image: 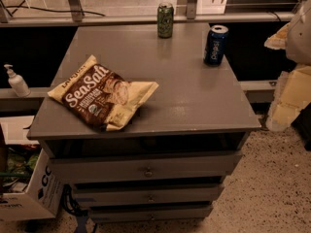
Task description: Move green can near brown chip bag
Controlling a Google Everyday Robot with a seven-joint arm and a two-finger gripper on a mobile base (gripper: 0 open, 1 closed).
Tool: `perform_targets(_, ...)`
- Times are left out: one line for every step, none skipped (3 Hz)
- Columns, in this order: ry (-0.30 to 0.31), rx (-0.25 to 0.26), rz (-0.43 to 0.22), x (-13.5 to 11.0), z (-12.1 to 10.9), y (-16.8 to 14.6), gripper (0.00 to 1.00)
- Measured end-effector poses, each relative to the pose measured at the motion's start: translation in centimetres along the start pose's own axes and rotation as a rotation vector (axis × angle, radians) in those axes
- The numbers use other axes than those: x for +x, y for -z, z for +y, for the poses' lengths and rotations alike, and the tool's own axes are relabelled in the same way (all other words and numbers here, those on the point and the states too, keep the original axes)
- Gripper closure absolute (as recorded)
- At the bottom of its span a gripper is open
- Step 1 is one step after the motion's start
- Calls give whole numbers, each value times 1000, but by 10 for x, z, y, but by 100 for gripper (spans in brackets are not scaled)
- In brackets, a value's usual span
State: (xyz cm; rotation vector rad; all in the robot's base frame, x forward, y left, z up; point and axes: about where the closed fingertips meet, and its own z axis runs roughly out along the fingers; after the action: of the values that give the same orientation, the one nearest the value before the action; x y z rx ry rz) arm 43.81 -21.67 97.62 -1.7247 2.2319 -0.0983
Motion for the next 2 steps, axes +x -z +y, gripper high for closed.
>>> perform_targets(-3, 5, -7, -3, -2, 0, 0)
perform_targets(-22, 8, -35, -12, -7, -11, 0)
